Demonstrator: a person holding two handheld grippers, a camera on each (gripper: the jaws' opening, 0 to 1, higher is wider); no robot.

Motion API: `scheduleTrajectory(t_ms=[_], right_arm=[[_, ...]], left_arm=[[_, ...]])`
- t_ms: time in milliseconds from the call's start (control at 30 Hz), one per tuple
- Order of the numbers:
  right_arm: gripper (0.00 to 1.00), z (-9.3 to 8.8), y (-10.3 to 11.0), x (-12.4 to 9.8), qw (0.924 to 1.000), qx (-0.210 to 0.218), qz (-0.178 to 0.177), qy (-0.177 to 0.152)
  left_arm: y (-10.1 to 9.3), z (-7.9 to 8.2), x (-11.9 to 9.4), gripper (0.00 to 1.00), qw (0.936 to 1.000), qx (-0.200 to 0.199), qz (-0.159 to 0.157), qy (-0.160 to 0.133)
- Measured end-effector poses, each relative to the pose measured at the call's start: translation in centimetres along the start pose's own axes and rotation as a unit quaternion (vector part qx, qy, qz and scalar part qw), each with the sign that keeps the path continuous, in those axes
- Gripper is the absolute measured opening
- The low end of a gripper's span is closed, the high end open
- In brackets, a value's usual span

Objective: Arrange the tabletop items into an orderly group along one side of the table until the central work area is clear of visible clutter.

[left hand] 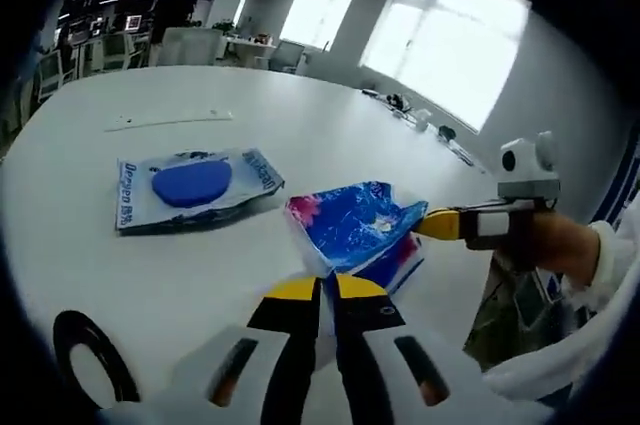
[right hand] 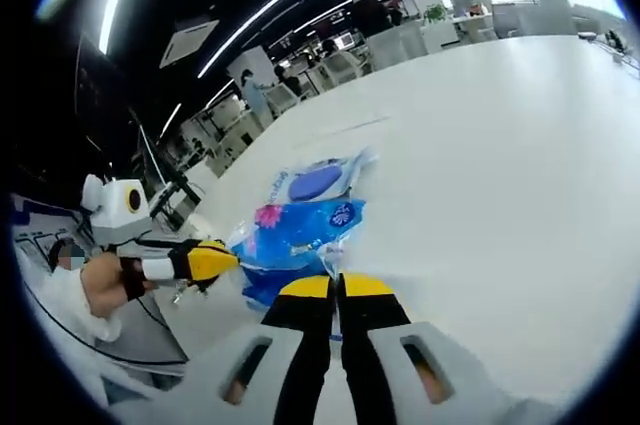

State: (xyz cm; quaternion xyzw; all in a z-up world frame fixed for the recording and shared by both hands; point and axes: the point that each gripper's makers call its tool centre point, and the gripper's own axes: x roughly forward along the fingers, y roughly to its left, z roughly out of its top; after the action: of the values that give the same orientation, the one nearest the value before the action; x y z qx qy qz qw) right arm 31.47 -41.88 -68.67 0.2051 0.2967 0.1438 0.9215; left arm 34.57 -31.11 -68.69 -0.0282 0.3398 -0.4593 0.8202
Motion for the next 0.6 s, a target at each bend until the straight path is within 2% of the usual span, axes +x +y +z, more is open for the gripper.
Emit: scheduleTrajectory(t_ms=[200,300,433,600], right_arm=[[0.0,1.7,-1.4,0.4,1.0,-0.005,-0.003,-0.004],[0.0,2.3,-2.2,0.5,0.9999,-0.012,-0.006,-0.003],[0.0,3.3,-3.5,0.6,1.0,0.001,-0.005,-0.001],[0.0,4.8,-5.0,0.9,0.9999,-0.004,-0.01,0.001]], left_arm=[[0.9,1.8,2.0,0.02,0.9999,-0.008,-0.007,0.002],[0.7,2.5,2.7,0.02,0.9999,0.004,-0.01,0.008],[0.6,3.7,3.9,0.02,0.9996,0.016,-0.015,0.014],[-0.2,5.1,5.3,0.02,0.9985,0.04,-0.031,0.02]])
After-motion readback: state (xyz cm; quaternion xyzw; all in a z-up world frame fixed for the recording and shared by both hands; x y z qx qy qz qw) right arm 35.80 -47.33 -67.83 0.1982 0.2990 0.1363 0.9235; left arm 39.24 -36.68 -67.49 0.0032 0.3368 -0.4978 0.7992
